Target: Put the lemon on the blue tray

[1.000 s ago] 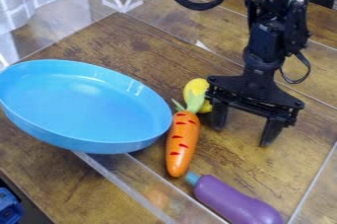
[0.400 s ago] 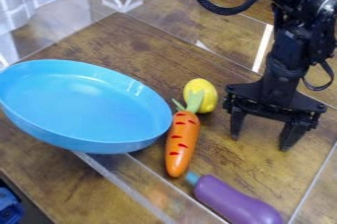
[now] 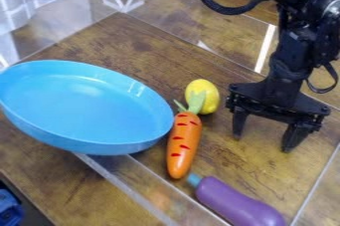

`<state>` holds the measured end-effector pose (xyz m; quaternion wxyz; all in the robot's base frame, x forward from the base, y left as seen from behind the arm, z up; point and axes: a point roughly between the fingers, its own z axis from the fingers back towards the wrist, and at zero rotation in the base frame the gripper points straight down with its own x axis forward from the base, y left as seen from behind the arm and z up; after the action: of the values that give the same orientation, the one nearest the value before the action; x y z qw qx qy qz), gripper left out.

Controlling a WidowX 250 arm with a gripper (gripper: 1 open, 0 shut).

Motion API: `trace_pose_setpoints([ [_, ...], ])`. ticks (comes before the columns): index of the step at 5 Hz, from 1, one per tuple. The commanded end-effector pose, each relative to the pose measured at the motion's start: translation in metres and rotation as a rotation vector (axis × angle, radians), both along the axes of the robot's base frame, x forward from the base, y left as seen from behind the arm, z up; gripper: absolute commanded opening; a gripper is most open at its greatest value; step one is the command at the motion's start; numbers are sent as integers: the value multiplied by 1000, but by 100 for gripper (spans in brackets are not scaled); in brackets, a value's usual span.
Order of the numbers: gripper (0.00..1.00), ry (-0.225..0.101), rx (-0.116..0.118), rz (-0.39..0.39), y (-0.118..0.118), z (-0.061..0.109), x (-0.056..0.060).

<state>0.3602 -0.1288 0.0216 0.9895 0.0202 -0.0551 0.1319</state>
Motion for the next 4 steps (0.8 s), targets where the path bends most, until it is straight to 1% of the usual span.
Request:
trace_pose_setpoints([
  [1, 100, -19, 12, 3, 16, 8, 5],
  [3, 100, -13, 47, 72, 33, 19, 13],
  [4, 100, -14, 63, 106, 47, 27, 11],
])
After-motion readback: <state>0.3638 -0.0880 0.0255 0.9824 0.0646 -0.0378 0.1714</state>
